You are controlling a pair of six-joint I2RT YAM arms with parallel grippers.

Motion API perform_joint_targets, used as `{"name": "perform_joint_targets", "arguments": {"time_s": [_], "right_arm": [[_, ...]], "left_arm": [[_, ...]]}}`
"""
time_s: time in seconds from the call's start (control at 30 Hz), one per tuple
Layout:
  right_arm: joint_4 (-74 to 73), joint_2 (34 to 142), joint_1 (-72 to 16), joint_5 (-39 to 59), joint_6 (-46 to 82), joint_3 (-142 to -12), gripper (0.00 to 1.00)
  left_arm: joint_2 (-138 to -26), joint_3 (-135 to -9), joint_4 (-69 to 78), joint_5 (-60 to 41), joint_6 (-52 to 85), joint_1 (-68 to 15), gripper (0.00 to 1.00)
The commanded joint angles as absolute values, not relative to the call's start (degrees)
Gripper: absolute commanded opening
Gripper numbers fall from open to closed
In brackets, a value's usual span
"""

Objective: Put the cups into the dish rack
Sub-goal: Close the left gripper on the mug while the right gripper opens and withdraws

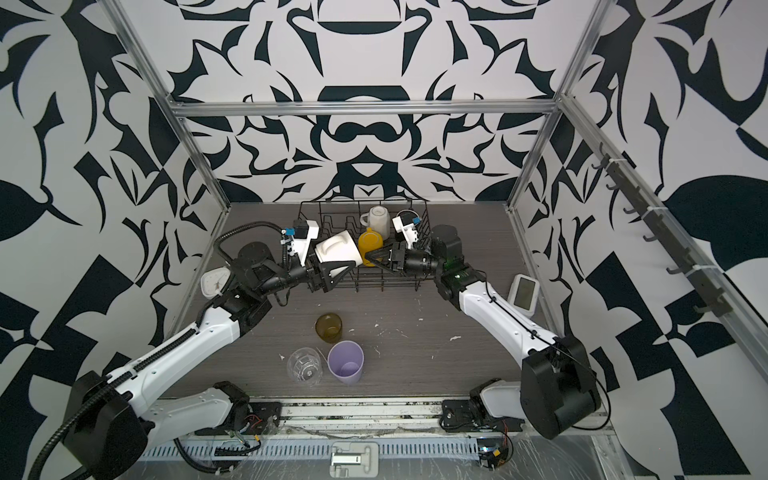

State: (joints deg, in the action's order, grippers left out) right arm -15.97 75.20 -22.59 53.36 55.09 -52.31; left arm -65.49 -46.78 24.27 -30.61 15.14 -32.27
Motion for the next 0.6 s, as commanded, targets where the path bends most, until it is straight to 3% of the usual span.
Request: {"name": "perform_joint_targets", "arguments": {"time_s": [0.0,0.23,0.57], "right_arm": [[-11.7,71.1,-21.0,50.5,50.7,-53.5,0.49],[-0.2,65.6,-16.8,41.5,44.3,-53.3,0.6],[8.2,60.7,-14.8,32.5,39.2,-53.0,0.67]], "left_arm": [[-65.5,-53.4,19.5,-28.1,13.5,-32.3,0.0],[-71.8,-68.0,-5.4,-22.4,9.5,-32.3,0.0],[-86.2,-83.4,-23.6,-18.8,10.8,-32.3,0.0]]}}
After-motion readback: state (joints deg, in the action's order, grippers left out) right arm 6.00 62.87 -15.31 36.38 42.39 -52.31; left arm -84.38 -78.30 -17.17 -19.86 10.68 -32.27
